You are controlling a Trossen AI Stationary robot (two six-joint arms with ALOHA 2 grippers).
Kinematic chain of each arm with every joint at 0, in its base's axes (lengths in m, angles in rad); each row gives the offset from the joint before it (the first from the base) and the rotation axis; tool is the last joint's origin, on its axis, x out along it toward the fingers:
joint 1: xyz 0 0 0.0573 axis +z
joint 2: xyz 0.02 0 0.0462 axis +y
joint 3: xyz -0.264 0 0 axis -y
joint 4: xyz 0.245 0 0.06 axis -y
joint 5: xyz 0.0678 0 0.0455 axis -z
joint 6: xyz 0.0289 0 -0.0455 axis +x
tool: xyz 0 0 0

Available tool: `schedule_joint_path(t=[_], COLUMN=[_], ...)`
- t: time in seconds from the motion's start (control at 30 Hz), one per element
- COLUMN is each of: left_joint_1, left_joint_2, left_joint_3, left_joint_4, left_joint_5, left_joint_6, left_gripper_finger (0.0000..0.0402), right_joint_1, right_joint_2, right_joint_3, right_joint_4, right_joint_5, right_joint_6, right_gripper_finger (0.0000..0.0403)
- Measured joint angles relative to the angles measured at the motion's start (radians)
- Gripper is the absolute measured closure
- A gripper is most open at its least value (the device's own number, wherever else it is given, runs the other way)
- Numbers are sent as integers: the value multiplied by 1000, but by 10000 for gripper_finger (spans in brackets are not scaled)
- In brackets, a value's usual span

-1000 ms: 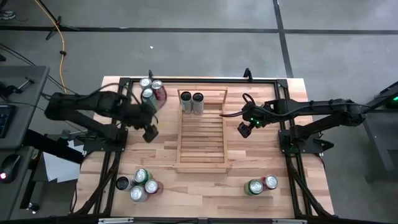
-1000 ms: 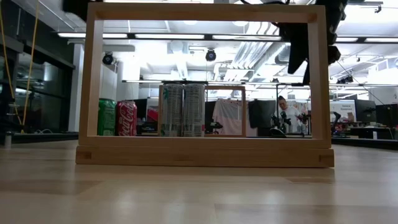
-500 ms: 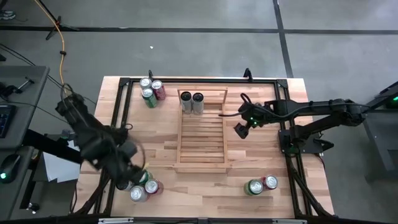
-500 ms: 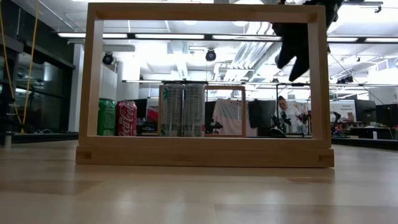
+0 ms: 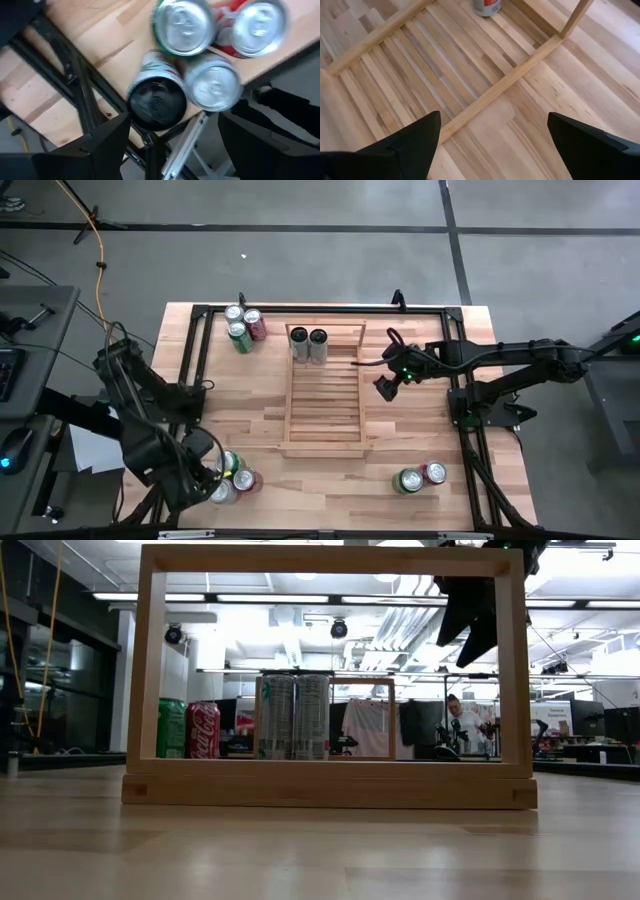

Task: Place canned beverage on shelf
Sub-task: Put the white and pink can on the shelf aligned with the other white and pink cans

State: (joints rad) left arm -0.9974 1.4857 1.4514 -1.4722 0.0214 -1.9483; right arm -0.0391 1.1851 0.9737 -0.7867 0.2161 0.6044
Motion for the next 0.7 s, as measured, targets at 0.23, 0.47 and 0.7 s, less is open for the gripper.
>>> schedule_joint_path(t=[0.23,0.47,0.7], left_joint_1=[0,-1,-1], left_joint_2=[-14,-13,-13], left_joint_3=[-91,-97,-97], left_joint_4=[41,47,54], left_joint_5=[12,16,38], left_joint_6=[-37,-38,-38], left_gripper_finger=[108,108,108], right_joint_1=[0,0,0], right_joint_2=[0,0,0], right_joint_3=[0,0,0], right_joint_4=[1,1,1], right_joint_5=[18,18,17], right_joint_6=[1,1,1], right_gripper_finger=[50,50,50])
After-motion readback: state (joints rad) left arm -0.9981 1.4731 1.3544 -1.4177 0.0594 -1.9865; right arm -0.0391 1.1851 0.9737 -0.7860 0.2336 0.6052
